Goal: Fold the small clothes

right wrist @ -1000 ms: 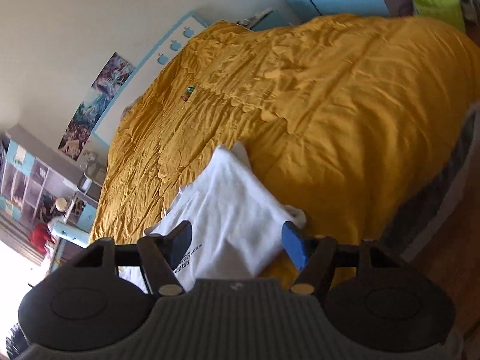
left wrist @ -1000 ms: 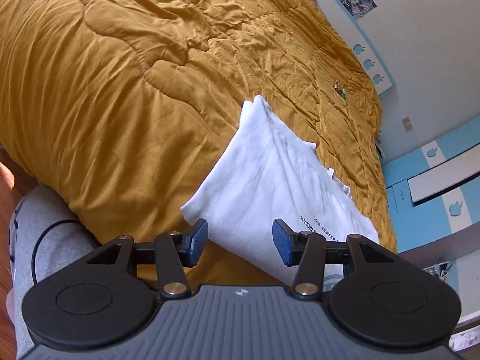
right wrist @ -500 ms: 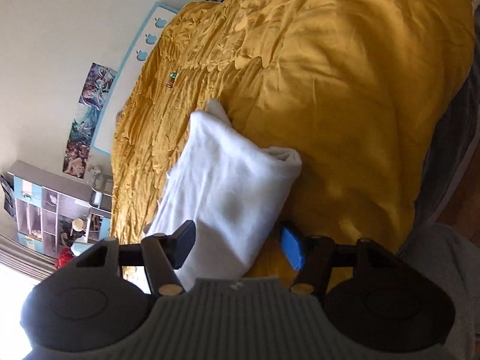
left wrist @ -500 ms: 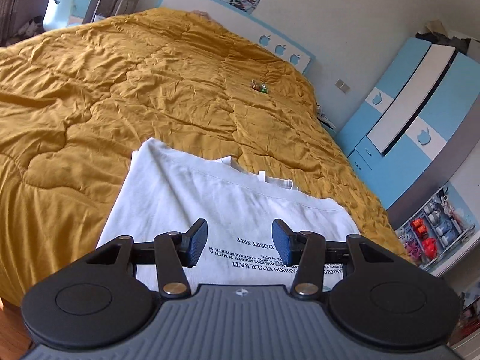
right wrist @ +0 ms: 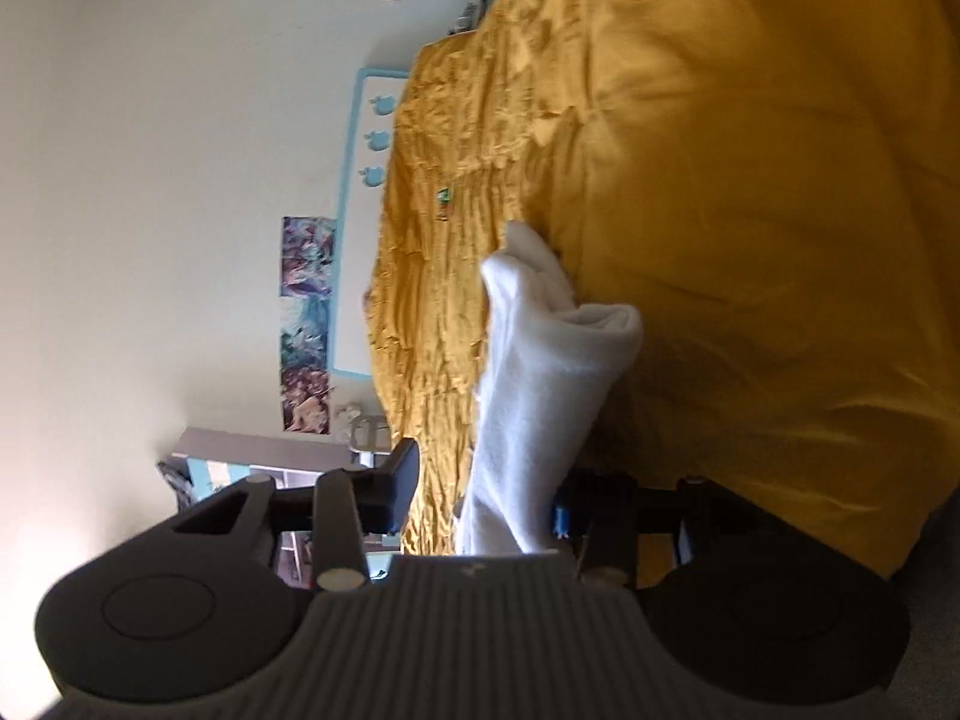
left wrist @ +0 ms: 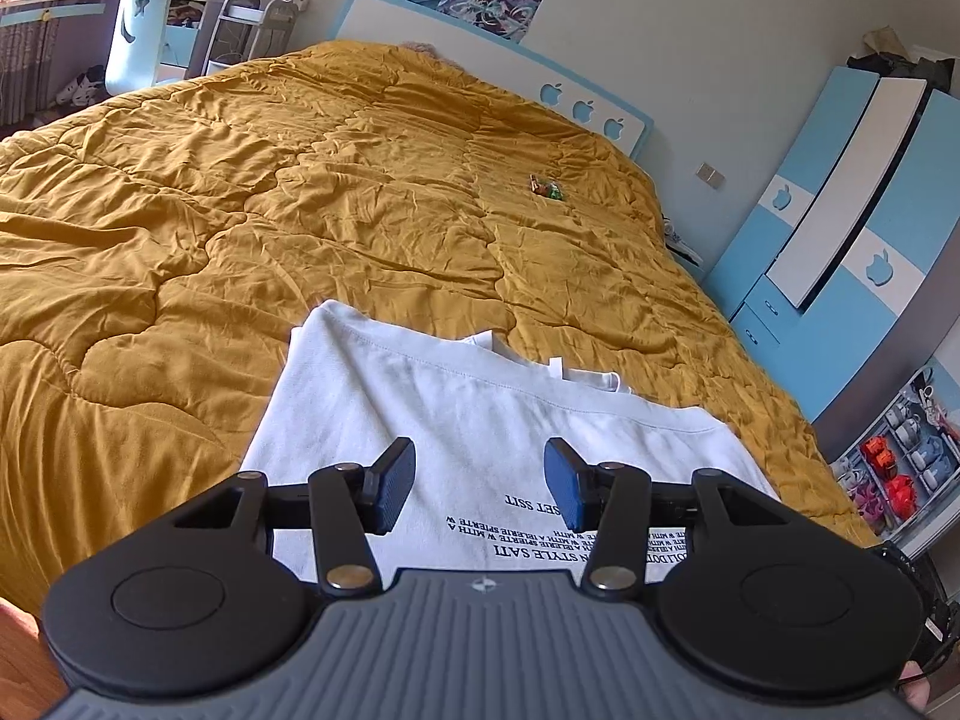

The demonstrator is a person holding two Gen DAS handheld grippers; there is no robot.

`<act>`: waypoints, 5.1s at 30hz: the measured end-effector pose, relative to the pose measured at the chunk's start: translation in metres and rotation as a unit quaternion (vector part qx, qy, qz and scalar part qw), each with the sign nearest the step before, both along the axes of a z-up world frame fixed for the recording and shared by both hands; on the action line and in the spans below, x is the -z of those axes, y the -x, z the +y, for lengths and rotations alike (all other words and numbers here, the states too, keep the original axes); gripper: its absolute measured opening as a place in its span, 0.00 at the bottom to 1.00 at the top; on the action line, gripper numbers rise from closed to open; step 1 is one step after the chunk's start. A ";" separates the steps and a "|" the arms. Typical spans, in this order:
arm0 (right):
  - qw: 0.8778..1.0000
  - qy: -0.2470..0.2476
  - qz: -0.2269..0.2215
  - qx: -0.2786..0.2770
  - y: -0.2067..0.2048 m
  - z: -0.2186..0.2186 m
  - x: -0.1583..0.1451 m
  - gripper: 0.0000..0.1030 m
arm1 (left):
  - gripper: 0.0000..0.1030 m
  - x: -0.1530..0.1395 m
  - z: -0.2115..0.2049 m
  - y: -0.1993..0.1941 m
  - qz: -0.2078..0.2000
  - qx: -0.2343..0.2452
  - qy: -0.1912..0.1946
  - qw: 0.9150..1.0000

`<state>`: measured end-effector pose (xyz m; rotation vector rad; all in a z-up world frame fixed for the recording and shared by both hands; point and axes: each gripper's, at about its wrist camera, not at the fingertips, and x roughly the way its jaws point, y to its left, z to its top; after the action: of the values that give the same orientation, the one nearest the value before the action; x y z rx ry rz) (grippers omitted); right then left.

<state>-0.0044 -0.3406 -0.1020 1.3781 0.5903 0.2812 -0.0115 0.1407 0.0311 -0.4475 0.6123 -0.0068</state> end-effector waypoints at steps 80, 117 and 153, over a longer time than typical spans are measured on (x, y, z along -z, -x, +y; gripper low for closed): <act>0.635 0.549 -0.318 -0.441 0.005 0.435 -0.064 0.25 | 0.16 0.024 0.123 0.077 0.071 -0.244 0.037 0.966; 0.674 0.618 -0.232 -0.332 0.006 0.260 -0.063 0.41 | 0.39 0.036 0.015 -0.028 0.086 -0.105 -0.114 0.984; 0.930 0.120 -0.049 -0.345 -0.121 0.149 -0.049 0.80 | 0.59 0.019 0.095 0.017 0.084 0.018 0.054 0.995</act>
<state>0.1161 -0.1916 -0.0530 0.8750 0.9823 0.8119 -0.0282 0.2357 0.0117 -0.5460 0.7888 -0.0370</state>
